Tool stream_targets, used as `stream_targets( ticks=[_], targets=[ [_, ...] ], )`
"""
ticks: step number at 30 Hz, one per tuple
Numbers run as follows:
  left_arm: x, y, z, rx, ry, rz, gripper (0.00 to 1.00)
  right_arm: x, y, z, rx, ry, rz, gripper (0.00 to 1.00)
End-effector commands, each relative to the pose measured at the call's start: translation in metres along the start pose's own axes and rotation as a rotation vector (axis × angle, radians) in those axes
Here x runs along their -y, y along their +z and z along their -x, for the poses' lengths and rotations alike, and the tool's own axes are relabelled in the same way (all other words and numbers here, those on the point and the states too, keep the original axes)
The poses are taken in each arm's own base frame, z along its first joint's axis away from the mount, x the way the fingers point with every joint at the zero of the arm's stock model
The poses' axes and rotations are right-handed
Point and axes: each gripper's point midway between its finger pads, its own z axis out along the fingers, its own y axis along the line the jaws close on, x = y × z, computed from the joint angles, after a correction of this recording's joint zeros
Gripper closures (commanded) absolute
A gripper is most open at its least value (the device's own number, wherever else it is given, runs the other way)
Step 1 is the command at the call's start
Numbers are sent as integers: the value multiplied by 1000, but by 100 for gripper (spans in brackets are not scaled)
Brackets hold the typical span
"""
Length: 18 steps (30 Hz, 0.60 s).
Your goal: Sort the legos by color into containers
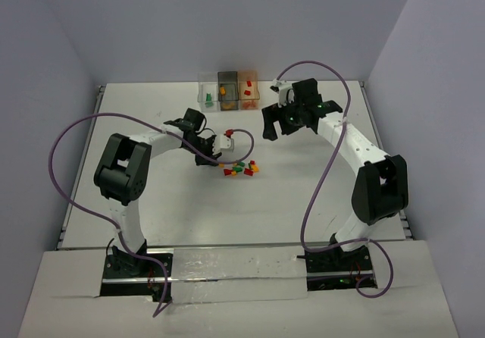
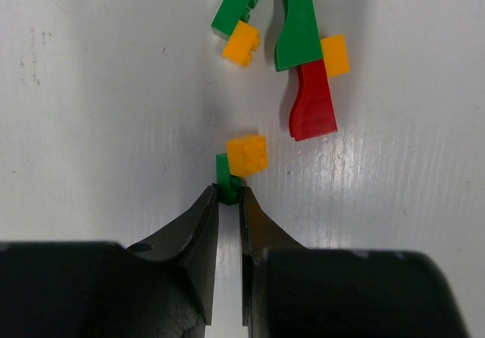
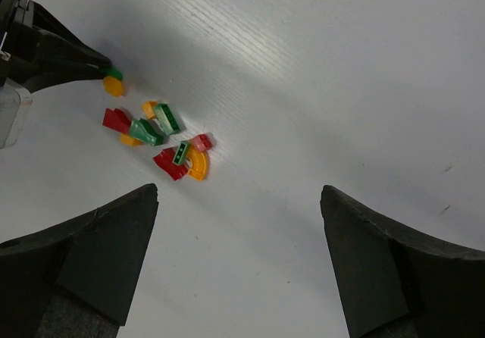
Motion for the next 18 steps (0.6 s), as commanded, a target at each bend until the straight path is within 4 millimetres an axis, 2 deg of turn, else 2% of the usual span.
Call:
stream_targets(
  ticks=[1, 8, 16, 18],
  targets=[
    [-3, -18, 31, 64, -37, 19, 100, -6, -5, 16, 39, 33, 45, 6],
    [-6, -46, 62, 114, -180, 60, 100, -38, 0, 10, 43, 145, 224, 12],
    [8, -77, 101, 272, -295, 98, 100, -83, 6, 4, -10, 329, 555, 38],
    [11, -86, 112, 308, -318, 101, 100, -93, 2, 9, -4, 357, 635, 44]
  ],
)
